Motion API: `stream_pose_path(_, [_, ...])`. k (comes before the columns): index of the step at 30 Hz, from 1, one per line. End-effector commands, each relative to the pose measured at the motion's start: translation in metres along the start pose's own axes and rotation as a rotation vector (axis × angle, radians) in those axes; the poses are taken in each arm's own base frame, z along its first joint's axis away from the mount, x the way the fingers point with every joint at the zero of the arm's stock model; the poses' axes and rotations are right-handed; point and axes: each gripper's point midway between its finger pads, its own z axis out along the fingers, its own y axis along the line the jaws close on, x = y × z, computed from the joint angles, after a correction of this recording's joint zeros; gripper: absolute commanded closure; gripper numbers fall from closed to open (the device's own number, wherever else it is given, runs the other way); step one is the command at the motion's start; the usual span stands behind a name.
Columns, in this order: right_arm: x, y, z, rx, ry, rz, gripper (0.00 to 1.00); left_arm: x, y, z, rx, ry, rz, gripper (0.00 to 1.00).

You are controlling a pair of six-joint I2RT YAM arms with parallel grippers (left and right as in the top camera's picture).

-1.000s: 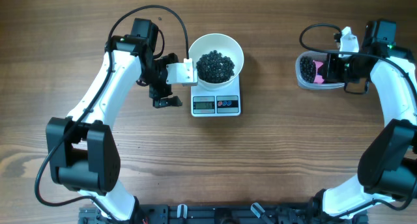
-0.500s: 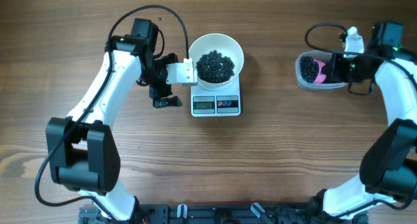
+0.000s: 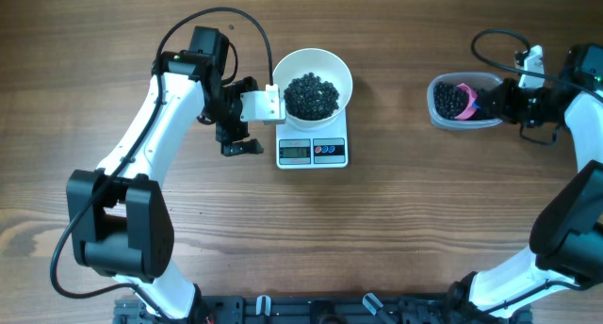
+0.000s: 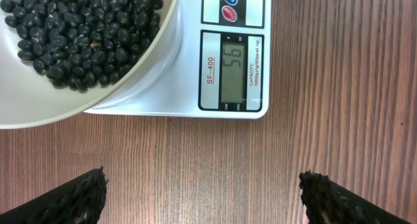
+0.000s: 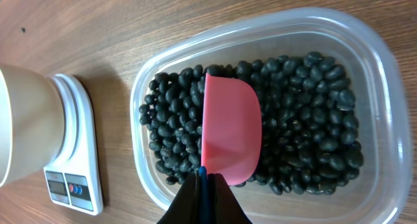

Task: Scoop item into bowl and weigh 150g on scale
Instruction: 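Scoop black beans from the tub with the right gripper, then carry the filled scoop with the right gripper over the white bowl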

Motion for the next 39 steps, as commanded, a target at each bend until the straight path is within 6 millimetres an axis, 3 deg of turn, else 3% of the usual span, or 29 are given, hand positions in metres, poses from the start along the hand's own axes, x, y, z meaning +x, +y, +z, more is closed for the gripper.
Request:
stream_pose_path(1, [0.001,-0.017,0.001,-0.029,-0.007,0.097,0.96,-0.006,-0.001,0.001,0.009,-0.026,-0.004,0.0])
stream_pose_path(13, [-0.016,-0.009,-0.038,-0.325,-0.129,0.283,0.96,-0.006,-0.001,0.001,0.008,-0.026,-0.004,0.0])
stream_pose_path(26, [-0.016,-0.007,-0.039,-0.336,-0.131,0.276,0.96,-0.006,-0.001,0.001,0.009,-0.026,-0.004,0.0])
stream_pose_path(29, [-0.025,0.014,-0.049,-0.473,-0.173,0.215,0.96,-0.006,-0.001,0.001,0.009,-0.026,-0.004,0.0])
stream_pose_path(34, [-0.031,0.032,-0.058,-0.583,-0.193,0.189,0.96,-0.006,-0.001,0.001,0.009,-0.026,-0.004,0.0])
stream_pose_path(39, [-0.032,0.068,-0.037,-0.621,-0.121,0.166,0.96,-0.006,-0.001,0.001,0.009,-0.026,-0.004,0.0])
